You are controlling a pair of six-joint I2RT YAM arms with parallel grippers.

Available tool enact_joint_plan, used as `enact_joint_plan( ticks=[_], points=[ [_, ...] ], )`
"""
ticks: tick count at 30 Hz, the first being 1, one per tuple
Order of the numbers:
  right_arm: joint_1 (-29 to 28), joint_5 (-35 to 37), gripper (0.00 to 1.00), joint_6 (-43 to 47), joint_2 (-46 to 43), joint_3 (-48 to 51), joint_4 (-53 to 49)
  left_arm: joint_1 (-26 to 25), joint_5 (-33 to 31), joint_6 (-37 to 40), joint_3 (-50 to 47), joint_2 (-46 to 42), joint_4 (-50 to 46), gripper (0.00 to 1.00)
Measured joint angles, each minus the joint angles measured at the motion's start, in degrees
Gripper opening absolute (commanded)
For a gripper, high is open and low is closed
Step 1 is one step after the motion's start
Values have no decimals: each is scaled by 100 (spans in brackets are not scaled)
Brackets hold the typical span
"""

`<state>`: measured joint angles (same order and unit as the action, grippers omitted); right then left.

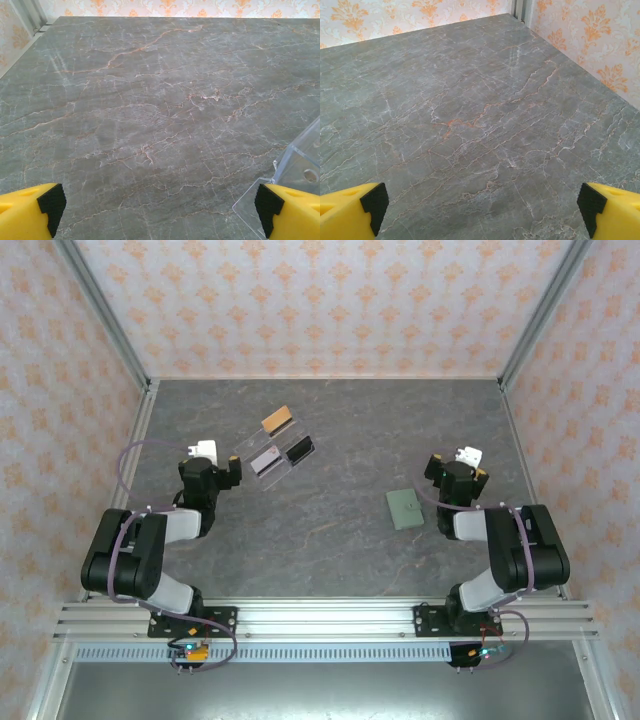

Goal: Take the credit cards out of the card holder

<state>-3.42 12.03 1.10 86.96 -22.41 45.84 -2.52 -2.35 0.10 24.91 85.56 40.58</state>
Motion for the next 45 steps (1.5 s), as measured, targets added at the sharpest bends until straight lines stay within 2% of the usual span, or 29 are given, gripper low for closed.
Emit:
enact_joint_plan(
  ticks=[25,30,35,38,45],
  points=[
    [0,0,99,0,0,0,0,0,0,0,0,0,0,100],
    [0,9,99,-2,-46,-24,-168,-11,-160,-2,-50,-210,-98,100],
    [-2,238,99,-170,-713,-291,-1139,-11,-404,-76,-52,-1233,-789,100],
    [0,485,99,-573,-1255,-713,-2024,-11,-680,-306,101,-1888,-1471,100],
    [0,629,99,-1958,-1576,-2420,-4964,-11,-1060,-1283,955,-2896,-3541,100]
  ],
)
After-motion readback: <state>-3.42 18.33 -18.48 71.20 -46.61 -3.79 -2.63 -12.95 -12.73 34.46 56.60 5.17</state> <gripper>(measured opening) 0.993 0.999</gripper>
